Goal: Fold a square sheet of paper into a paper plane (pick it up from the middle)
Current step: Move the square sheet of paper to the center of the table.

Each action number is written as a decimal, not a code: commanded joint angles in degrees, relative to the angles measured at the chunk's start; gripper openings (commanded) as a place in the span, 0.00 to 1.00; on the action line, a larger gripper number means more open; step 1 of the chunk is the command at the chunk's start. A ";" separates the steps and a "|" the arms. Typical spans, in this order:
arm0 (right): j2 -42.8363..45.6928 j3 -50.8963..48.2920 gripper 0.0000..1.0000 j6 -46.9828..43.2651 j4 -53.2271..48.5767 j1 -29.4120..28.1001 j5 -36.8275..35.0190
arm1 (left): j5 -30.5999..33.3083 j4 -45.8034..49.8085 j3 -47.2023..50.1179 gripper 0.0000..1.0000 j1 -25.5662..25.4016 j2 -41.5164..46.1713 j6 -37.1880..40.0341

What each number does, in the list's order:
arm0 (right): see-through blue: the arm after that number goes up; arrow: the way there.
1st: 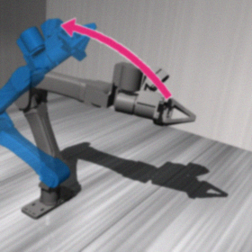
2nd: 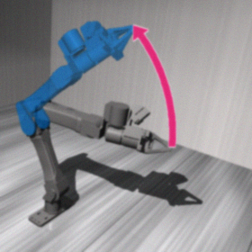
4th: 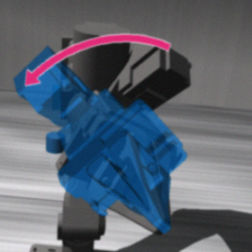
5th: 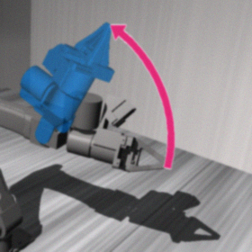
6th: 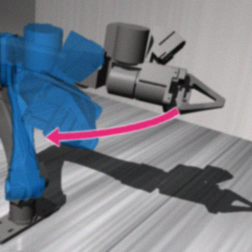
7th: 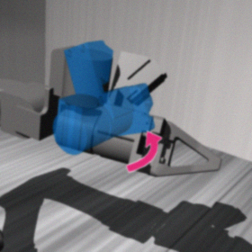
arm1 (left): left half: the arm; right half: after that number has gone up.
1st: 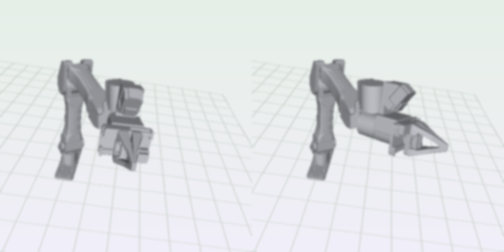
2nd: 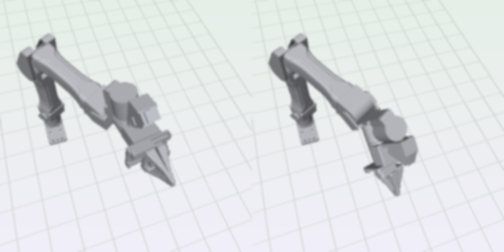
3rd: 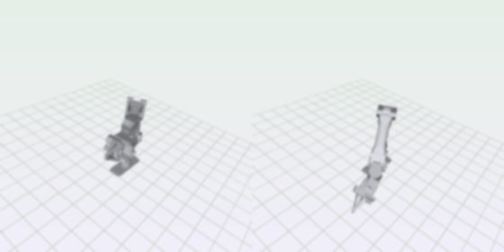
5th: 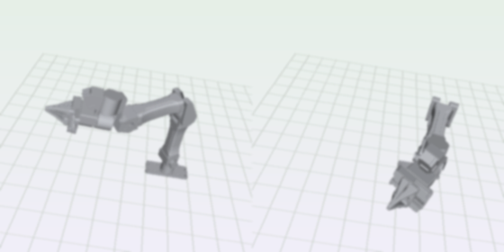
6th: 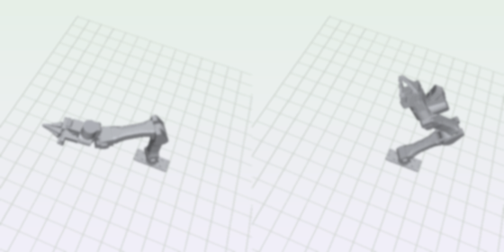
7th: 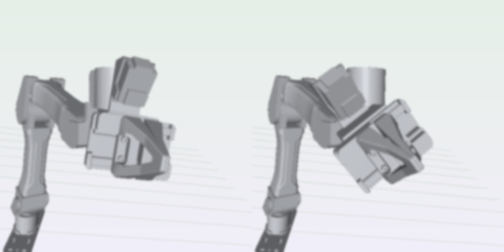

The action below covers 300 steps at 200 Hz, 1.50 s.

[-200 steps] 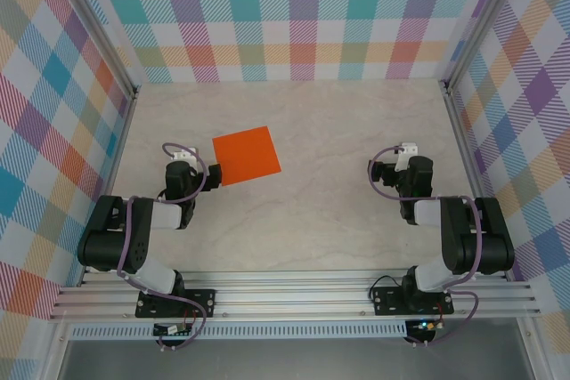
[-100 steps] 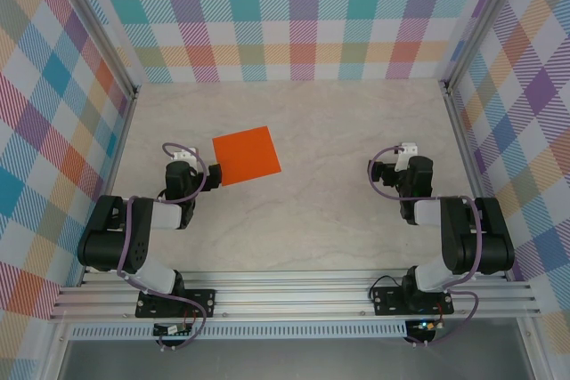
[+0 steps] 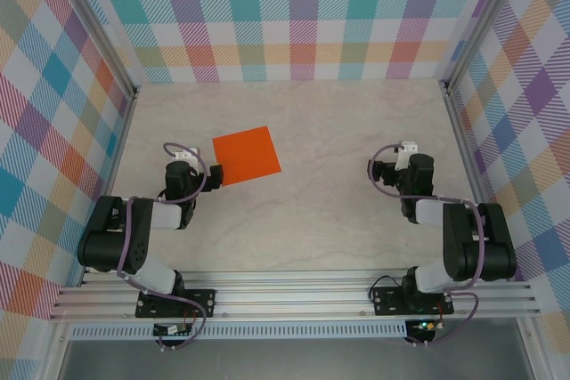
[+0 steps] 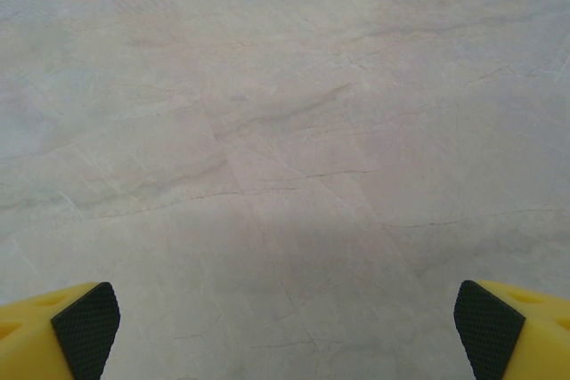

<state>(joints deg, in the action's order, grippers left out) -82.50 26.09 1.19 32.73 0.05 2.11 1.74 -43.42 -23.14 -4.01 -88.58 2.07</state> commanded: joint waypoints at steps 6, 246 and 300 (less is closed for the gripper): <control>6.48 6.12 0.99 2.08 -15.93 0.07 -0.79 | -2.26 7.23 -3.31 1.00 0.43 6.19 0.71; -25.58 54.10 0.91 33.52 -54.34 -29.05 21.06 | -18.23 51.00 -20.27 1.00 0.32 13.53 -29.25; -28.36 56.71 0.89 36.69 -54.27 -29.60 17.11 | -19.62 58.82 -40.76 0.85 -2.90 -11.73 -27.32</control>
<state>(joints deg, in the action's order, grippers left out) -111.00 80.97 35.70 -19.73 -29.63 21.98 -15.92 9.96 -56.53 -5.30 -93.51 -26.04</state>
